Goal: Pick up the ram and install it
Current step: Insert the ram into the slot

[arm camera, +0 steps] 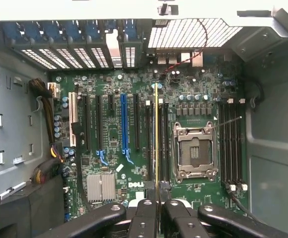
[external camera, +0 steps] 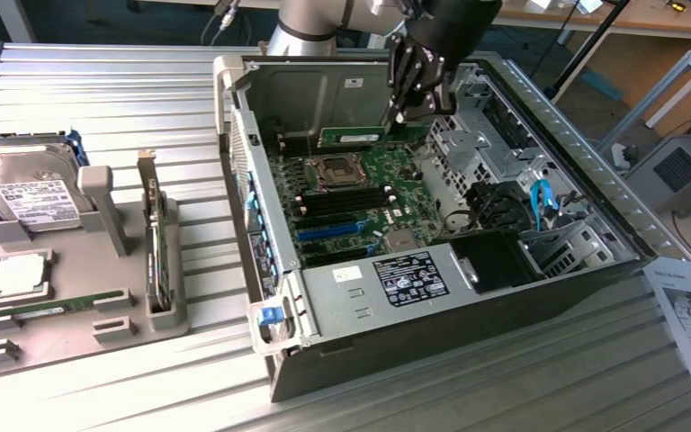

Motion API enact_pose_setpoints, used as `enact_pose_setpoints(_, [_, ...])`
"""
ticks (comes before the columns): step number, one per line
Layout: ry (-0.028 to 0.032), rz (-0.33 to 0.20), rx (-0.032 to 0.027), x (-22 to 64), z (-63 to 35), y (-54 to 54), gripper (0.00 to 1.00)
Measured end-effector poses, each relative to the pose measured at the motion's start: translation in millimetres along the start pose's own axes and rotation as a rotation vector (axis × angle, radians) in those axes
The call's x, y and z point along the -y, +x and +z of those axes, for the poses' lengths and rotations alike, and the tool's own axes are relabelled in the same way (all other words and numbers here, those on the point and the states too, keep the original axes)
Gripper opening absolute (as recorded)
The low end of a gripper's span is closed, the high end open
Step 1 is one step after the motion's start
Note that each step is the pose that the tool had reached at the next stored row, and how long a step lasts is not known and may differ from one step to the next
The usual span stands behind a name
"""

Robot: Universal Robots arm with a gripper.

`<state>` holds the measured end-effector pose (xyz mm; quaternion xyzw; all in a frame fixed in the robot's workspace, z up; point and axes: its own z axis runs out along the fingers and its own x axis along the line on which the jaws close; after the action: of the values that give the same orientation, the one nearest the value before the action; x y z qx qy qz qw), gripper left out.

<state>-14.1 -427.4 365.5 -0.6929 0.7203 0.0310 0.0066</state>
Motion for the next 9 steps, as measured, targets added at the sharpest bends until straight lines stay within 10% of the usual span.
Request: enact_pose_setpoints(9, [0.0,0.0,0.0,0.7,8.4,0.8,0.12])
